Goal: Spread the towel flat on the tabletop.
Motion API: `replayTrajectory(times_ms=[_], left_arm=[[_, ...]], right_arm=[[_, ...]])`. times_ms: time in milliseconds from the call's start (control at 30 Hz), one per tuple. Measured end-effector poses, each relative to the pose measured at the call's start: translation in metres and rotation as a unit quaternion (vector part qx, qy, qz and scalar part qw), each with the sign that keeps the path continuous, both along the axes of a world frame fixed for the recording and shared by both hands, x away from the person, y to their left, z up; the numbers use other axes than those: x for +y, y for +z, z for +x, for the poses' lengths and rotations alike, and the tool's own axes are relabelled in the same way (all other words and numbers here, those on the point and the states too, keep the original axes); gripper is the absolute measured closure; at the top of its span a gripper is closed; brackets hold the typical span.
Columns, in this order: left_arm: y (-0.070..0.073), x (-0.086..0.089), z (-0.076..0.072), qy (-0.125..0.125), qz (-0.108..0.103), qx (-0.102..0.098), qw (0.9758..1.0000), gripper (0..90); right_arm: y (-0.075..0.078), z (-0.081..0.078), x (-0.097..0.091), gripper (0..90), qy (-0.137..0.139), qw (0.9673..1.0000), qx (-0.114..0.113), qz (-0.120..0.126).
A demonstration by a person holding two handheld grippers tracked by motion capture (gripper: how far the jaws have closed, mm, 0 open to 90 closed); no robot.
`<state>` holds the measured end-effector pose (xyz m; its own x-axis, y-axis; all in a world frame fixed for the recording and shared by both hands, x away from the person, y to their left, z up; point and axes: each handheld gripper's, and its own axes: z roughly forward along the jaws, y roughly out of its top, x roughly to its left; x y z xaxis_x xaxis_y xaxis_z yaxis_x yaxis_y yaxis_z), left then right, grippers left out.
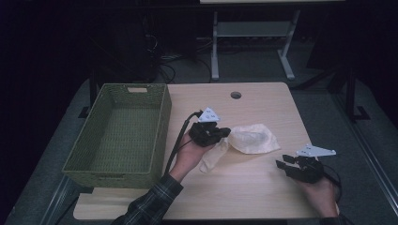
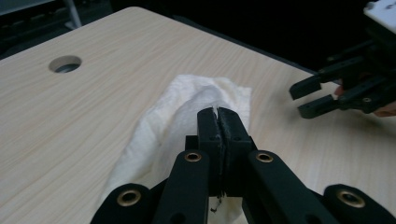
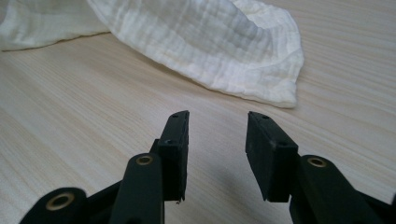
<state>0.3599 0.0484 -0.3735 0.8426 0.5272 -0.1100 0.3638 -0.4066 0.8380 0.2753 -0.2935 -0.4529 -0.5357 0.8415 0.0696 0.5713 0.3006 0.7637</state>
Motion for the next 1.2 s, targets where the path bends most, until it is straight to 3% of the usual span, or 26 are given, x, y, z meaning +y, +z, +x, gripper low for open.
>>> replayTrajectory(times_ms=[67,167,267,300,333,433,500,600,667,867,1133,1200], left_arm=[[-0.01,0.002,0.006,0.003,0.007,0.014,0.9999,88.4],[-0.034,0.004,0.017,0.019,0.035,0.033,0.9987,88.2],[-0.046,0.006,0.023,0.036,0.052,0.039,0.9973,87.7],[-0.055,0.01,0.029,0.053,0.065,0.043,0.9956,87.6],[-0.058,0.012,0.031,0.061,0.065,0.048,0.9948,87.5],[-0.059,0.019,0.035,0.08,0.074,0.033,0.9935,84.8],[-0.058,0.022,0.036,0.089,0.072,0.034,0.9928,83.2],[-0.055,0.028,0.034,0.108,0.074,0.022,0.9911,73.0],[-0.052,0.032,0.03,0.109,0.064,0.023,0.9917,70.1],[-0.047,0.04,0.016,0.091,0.066,0.026,0.9934,59.0],[-0.048,0.047,-0.005,0.075,0.068,0.03,0.9944,55.5],[-0.05,0.05,-0.014,0.071,0.07,0.032,0.9945,54.2]], right_arm=[[0.0,0.0,0.0,59.1,0.0,1.0,0.0,0.0],[0.0,0.0,0.0,59.1,0.0,1.0,-0.001,-0.001],[0.001,0.0,0.0,59.1,-0.001,1.0,-0.001,-0.001],[0.0,0.0,0.0,59.1,0.0,1.0,-0.001,-0.002],[0.001,-0.001,0.0,59.1,0.0,1.0,0.0,-0.001],[0.001,-0.001,0.001,59.1,0.001,1.0,-0.001,-0.002],[0.001,-0.001,0.001,59.1,0.002,1.0,-0.001,-0.002],[0.002,-0.001,0.004,59.1,0.006,1.0,-0.003,-0.001],[0.003,-0.001,0.006,59.1,0.009,0.9999,-0.004,0.004],[0.006,0.002,0.019,59.1,0.028,0.9996,-0.005,0.006],[0.009,0.008,0.037,59.7,0.054,0.9985,-0.005,0.005],[0.01,0.011,0.048,59.8,0.067,0.9977,-0.003,0.006]])
